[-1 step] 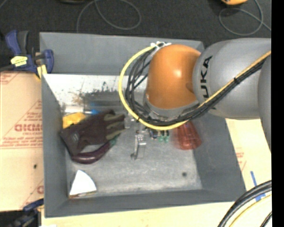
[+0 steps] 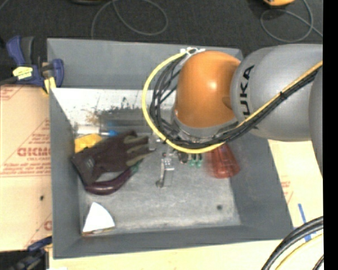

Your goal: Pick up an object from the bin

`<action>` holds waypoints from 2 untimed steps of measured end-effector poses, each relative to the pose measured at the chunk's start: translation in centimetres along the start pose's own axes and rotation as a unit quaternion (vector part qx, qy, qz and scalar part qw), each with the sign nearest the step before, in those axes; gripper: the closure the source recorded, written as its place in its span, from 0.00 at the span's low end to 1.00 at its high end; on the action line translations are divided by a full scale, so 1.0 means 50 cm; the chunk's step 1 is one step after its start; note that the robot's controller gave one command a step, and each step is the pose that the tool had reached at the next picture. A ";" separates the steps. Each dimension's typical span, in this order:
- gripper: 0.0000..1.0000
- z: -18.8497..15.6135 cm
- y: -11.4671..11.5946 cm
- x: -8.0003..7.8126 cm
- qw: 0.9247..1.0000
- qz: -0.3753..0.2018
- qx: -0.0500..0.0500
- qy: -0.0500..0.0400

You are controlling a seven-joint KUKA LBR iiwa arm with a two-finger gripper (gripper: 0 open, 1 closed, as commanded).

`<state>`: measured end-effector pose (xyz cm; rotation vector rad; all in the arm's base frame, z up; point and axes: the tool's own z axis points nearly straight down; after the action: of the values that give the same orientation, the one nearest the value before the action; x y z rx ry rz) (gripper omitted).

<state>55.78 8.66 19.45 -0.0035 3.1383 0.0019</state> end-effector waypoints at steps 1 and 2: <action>0.00 0.083 0.056 -0.065 0.999 -0.046 0.000 -0.003; 0.00 0.115 0.079 -0.109 0.981 -0.196 0.000 0.000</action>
Offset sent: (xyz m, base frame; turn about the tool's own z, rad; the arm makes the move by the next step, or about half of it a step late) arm 0.0679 0.0442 -0.0523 -0.5020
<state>61.22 12.66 13.71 -0.6171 3.0770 0.0000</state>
